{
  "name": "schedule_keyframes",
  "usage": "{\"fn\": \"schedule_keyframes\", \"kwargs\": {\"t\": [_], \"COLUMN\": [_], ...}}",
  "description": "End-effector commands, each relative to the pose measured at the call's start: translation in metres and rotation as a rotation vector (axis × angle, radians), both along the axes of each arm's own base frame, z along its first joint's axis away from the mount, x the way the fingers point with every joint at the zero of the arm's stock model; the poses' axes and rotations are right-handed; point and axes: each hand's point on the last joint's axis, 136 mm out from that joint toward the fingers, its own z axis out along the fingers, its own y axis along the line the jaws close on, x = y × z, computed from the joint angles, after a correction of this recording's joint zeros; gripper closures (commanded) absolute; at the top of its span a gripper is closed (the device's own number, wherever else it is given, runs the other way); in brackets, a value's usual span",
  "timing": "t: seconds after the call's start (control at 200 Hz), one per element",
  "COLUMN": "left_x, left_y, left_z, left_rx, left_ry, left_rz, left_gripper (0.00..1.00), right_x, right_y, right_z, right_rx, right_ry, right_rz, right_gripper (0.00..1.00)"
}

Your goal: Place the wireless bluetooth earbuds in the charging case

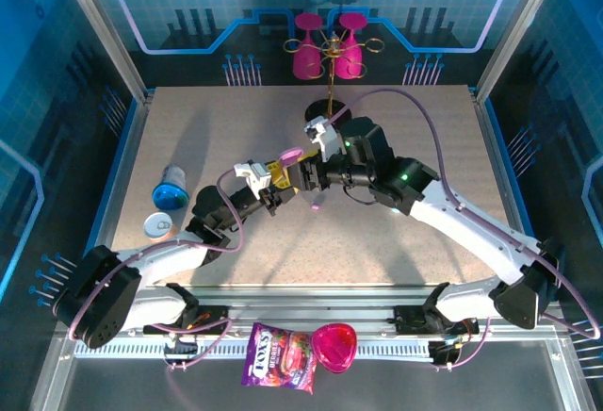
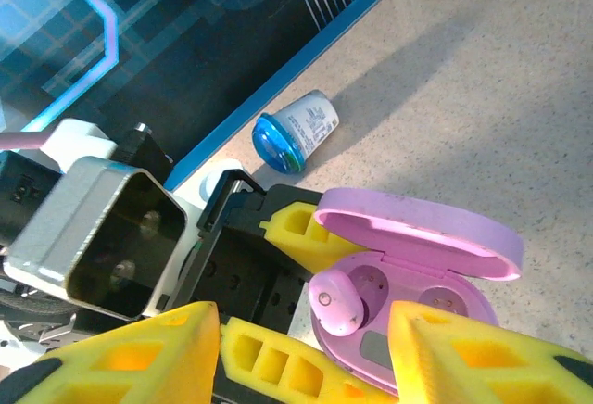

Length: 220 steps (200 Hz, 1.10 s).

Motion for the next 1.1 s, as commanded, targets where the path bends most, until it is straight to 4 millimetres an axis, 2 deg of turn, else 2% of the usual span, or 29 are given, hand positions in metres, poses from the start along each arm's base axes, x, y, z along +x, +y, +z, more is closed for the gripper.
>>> {"fn": "schedule_keyframes", "kwargs": {"t": [0.0, 0.17, 0.4, 0.65, 1.096], "left_x": [-0.004, -0.003, -0.004, -0.008, -0.011], "left_y": [-0.006, -0.008, -0.009, -0.008, -0.006], "left_z": [0.017, 0.013, 0.011, 0.016, 0.022], "left_rx": [-0.016, -0.009, -0.01, -0.012, -0.025], "left_ry": [-0.072, -0.064, -0.059, -0.069, -0.077], "left_rz": [-0.029, -0.037, -0.045, -0.05, -0.058], "left_gripper": [0.72, 0.73, 0.73, 0.73, 0.73], "right_x": [-0.005, -0.012, -0.016, -0.008, 0.002], "right_y": [-0.005, 0.012, 0.031, 0.028, 0.018], "right_z": [0.017, 0.013, 0.008, -0.006, -0.017], "right_rx": [0.014, -0.001, -0.049, -0.09, -0.125], "right_ry": [-0.064, -0.037, -0.035, 0.001, 0.021], "right_rz": [0.001, 0.073, 0.127, 0.089, 0.039], "right_gripper": [0.48, 0.53, 0.53, 0.53, 0.53]}}
